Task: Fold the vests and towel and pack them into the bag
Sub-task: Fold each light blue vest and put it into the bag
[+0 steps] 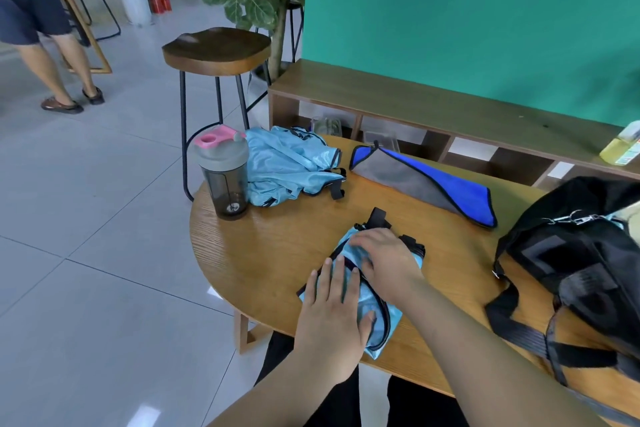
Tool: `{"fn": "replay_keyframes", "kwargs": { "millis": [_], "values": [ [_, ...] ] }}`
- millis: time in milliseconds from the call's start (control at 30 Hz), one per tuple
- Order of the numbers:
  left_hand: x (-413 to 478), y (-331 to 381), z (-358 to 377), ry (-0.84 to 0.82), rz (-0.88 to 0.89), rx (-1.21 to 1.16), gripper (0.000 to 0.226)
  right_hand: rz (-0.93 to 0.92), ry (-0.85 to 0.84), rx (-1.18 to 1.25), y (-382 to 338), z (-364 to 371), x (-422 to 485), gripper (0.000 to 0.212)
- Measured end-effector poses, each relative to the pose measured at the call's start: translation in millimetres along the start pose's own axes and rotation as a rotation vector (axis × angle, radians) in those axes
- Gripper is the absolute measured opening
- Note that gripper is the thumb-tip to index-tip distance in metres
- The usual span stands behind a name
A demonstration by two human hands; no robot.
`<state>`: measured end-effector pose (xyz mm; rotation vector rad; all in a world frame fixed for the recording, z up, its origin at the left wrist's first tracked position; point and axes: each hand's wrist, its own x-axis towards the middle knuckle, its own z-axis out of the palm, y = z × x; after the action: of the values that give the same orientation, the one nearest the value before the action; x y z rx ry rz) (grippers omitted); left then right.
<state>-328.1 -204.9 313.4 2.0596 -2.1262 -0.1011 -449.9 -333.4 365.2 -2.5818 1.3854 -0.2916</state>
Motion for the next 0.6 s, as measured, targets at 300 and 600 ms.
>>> {"fn": "replay_keyframes", "kwargs": {
  "millis": [300, 600],
  "values": [
    [8.7, -10.6, -7.0, -0.084, 0.052, 0.050, 0.077, -0.078, -0.125, -0.172, 21.3, 8.8, -10.1, 0.055],
    [34.6, -61.6, -43.0, -0.158, 0.278, 0.079, 0.069, -0.008, 0.007, -0.062, 17.4, -4.5, -34.5, 0.049]
  ]
}}
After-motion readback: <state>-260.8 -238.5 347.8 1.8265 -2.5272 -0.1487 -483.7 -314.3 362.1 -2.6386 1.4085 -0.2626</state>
